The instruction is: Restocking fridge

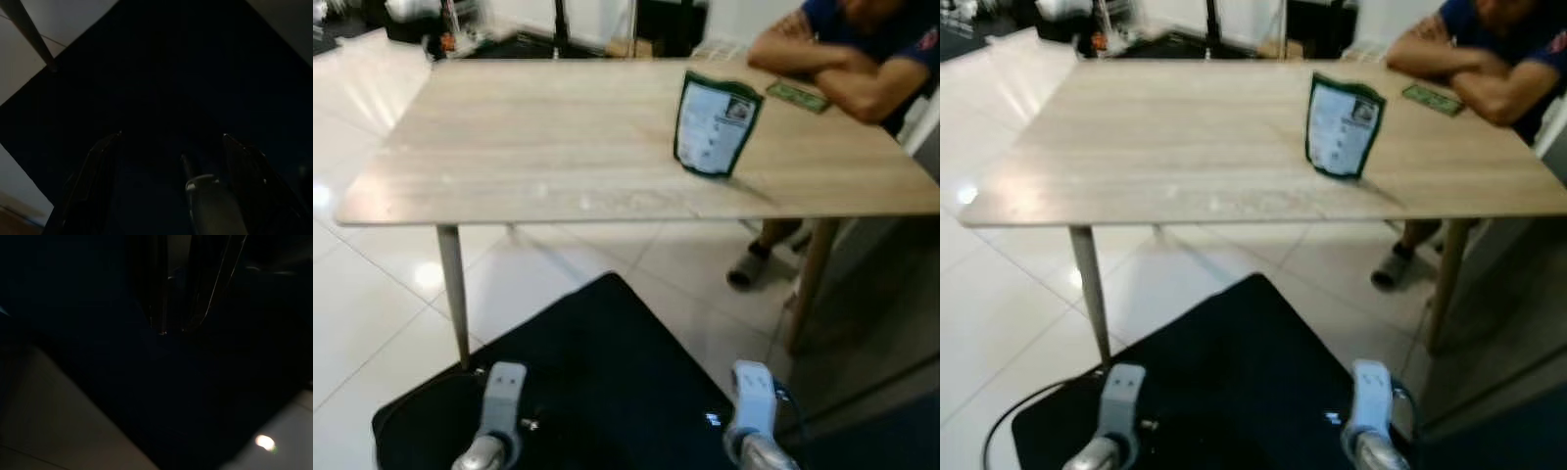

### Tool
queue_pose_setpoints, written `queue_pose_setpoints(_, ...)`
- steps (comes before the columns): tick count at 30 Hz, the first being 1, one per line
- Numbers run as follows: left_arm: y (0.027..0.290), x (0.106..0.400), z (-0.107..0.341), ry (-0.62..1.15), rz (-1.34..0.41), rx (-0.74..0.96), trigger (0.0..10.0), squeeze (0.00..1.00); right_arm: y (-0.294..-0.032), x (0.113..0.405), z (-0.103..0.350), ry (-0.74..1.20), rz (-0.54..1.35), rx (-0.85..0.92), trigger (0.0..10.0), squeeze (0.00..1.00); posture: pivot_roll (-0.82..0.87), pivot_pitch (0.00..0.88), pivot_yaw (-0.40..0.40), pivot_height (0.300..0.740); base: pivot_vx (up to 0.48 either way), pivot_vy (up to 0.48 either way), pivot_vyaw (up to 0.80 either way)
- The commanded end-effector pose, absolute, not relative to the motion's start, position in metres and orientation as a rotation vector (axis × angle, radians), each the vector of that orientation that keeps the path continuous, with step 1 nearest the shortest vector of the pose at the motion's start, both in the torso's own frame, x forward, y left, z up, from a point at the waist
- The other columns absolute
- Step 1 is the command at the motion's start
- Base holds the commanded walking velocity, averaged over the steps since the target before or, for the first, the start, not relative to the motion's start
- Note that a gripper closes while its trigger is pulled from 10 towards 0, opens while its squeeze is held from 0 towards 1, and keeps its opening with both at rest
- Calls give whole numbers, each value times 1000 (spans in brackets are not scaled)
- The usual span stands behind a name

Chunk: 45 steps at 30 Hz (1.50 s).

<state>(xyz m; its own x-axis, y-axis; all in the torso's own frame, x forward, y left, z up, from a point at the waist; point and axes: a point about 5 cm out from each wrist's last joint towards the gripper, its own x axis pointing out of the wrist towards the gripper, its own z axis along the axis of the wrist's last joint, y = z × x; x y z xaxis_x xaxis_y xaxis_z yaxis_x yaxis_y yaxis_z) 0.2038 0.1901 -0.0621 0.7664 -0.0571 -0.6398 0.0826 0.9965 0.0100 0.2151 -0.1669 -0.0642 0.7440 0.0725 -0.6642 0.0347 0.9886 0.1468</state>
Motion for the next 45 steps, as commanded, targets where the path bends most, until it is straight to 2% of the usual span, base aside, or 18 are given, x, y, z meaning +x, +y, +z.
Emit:
queue_pose_setpoints(1,189,200,-64,708,-76,36,10000,0,-175,207,-69,762,-9,151,10000,0,-119,119,36,740,307,0,0)
queue_pose_setpoints(12,188,199,-65,713,-75,37,10000,0,-175,207,-69,766,-13,159,10000,0,-120,120,37,740,307,0,0)
queue_pose_setpoints(21,187,198,-67,724,-80,37,10000,0,-177,206,-70,776,-19,157,10000,0,-127,122,41,740,301,0,-800)
queue_pose_setpoints(28,181,195,-69,743,-105,43,10000,0,-185,202,-71,773,-56,154,10000,0,-140,110,49,740,276,0,0)
queue_pose_setpoints(45,185,187,-74,758,-97,85,10000,0,-191,196,-73,772,-79,159,10000,0,-117,59,29,740,0,0,0)
